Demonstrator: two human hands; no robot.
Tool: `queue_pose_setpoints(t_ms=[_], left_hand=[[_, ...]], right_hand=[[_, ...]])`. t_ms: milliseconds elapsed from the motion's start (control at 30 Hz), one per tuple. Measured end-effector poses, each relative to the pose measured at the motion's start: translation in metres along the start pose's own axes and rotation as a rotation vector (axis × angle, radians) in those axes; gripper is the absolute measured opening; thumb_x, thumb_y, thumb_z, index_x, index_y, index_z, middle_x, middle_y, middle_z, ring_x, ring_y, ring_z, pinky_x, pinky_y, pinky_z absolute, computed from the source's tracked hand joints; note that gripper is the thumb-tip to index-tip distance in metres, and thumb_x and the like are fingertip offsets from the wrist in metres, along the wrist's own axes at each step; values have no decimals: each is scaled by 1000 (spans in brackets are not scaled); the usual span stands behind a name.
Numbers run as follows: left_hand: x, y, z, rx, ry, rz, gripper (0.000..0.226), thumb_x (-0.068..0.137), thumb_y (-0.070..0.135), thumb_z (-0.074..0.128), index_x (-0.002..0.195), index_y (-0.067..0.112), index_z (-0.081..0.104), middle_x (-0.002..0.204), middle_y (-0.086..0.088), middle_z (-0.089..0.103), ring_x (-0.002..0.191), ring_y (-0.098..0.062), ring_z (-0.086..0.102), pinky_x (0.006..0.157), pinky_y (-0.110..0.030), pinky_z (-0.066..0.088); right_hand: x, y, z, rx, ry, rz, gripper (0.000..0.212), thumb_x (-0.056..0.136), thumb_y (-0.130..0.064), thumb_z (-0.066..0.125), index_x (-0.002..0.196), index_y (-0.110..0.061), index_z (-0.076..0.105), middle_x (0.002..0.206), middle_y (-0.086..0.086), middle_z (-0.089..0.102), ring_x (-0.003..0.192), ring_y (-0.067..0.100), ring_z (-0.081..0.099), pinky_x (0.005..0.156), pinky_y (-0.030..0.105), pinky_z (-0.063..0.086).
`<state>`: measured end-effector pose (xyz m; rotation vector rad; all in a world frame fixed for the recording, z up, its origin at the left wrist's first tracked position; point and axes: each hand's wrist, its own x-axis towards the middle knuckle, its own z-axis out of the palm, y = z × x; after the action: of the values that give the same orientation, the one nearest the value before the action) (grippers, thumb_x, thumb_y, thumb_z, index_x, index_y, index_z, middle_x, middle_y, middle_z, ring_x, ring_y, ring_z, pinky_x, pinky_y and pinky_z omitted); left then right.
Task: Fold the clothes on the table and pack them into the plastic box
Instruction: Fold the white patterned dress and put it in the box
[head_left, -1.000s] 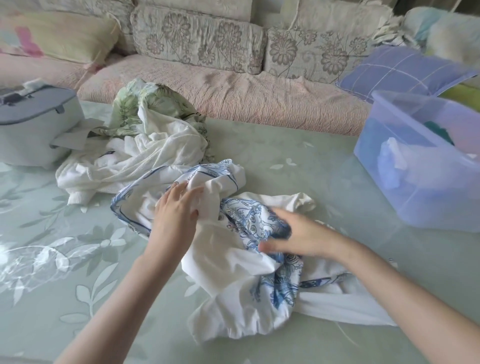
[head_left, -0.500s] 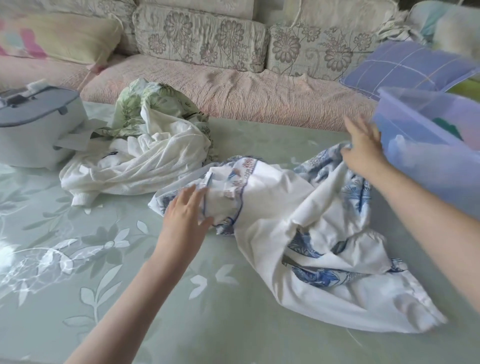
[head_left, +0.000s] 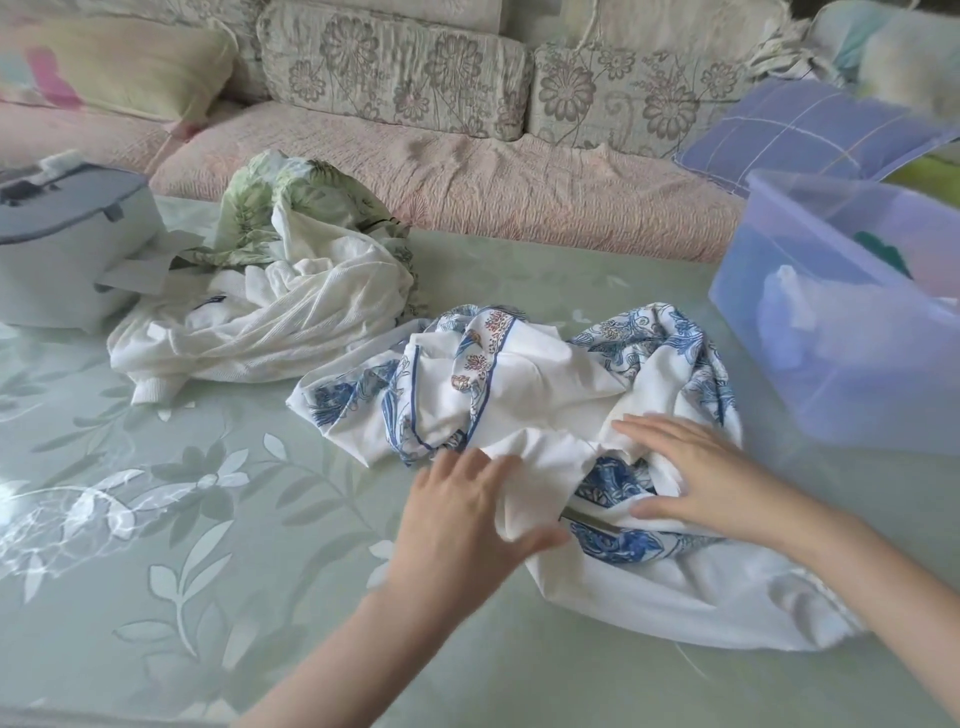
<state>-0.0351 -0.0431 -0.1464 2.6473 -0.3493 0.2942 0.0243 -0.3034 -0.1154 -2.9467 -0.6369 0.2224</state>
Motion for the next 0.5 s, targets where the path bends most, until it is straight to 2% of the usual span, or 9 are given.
queue_pose_setpoints(t_ms=[100,167,233,300,367,433,500], left_hand=[[-20,23,23,42,-29,111,79,59,83,43,120,34,55,112,5,55,99,-19,54,80,-30,48],[-26,32,37,33,-41,136,69,60,79,43,110,35,59,110,6,56,99,-19,55,79,-29,48],[-25,33,45,53,-22,168,49,65,68,47,96,33,62,100,9,58,92,-18,56,76,-25,44],[-18,28,46,68,14,217,28,68,49,67,84,28,59,87,9,57,82,-18,58,68,-25,40],[-12,19,41,101,34,221,37,57,32,86,74,23,54,74,7,56,70,-18,58,60,-23,38],[-6,4,25,102,78,153,40,52,21,90,67,20,53,64,5,55,60,-20,58,59,-27,30],[0,-18,6,99,162,32,30,58,10,80,66,17,52,61,0,54,55,-23,58,52,-26,26]], right_hand=[[-10,10,-2,37,26,53,98,63,-82,56,145,-40,23,144,-29,12,142,-1,8,113,18,4],[-18,11,0,197,-11,105,102,59,-80,61,146,-39,24,147,-30,12,139,-7,12,117,23,13],[-24,11,4,274,-21,139,108,55,-83,58,146,-34,28,149,-25,20,137,-6,22,116,31,23],[-28,11,7,271,14,144,94,65,-64,71,145,-30,35,148,-18,32,132,-4,31,111,22,26],[-30,6,6,290,66,150,76,73,-41,78,139,-27,44,138,-14,46,122,-4,40,96,3,25],[-30,2,5,327,101,173,65,74,-32,80,132,-24,53,125,-12,56,111,-2,48,83,-7,24],[-29,-2,5,343,106,160,58,73,-28,81,126,-25,57,115,-12,60,102,0,51,79,-7,26]])
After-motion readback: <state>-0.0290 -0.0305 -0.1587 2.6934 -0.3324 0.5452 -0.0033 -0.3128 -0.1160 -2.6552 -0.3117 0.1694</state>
